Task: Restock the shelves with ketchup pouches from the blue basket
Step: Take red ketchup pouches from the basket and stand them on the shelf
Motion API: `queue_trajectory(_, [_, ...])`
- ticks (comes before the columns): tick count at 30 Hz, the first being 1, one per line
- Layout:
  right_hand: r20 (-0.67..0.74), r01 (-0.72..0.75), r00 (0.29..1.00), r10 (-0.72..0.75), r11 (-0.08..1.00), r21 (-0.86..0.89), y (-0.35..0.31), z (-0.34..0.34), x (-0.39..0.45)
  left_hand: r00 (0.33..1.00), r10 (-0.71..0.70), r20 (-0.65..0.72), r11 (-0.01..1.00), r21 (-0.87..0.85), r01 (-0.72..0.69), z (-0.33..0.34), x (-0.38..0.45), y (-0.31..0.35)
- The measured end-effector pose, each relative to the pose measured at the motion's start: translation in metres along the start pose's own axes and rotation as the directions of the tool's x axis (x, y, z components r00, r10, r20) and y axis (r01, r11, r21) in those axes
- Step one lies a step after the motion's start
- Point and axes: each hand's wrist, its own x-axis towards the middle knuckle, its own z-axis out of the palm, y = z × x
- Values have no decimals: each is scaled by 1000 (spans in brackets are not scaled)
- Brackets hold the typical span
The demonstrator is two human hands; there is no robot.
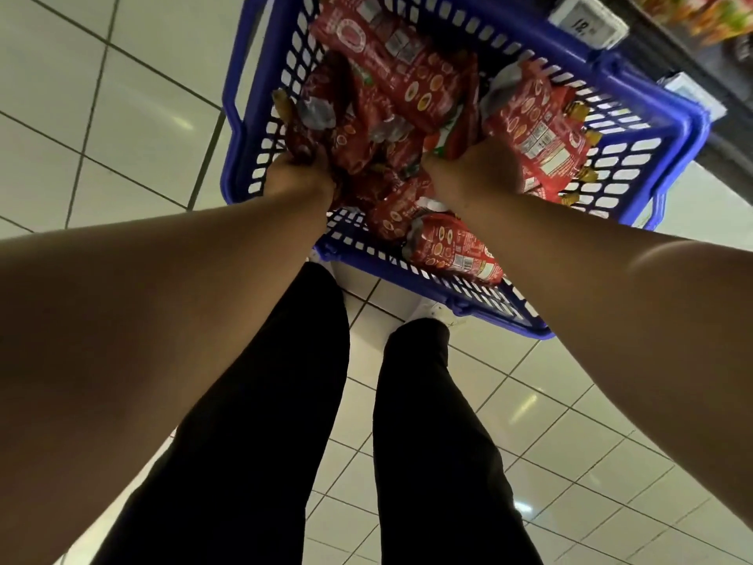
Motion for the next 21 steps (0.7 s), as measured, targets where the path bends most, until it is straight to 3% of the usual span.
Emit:
queue_trajectory(2, [41, 23, 999, -26, 998, 63, 3, -7, -11, 999, 32, 3, 998, 48, -32, -10, -17, 7])
queue_trajectory(5, [113, -95, 991, 71, 969, 226, 4, -28, -35, 996, 86, 16, 989, 123, -87, -33, -44, 21])
queue_trajectory(9, [273, -316, 939, 210, 841, 439, 9, -70, -86, 967, 143, 211, 989, -57, -134, -85, -102, 48])
queue_trajectory(12, [420, -427, 890, 178, 649, 629, 1, -119, -139, 836, 261, 483, 954, -259, -148, -139, -155, 86])
queue_trajectory(16, [463, -415, 886, -21, 408, 813, -15, -202, -223, 626, 389, 676, 898, -431, -92, -213, -242, 146])
queue_trajectory(21, [351, -209, 902, -251, 458, 864, -45, -298, -303, 526, 446, 724, 812, -574, 101, -280, -352, 229])
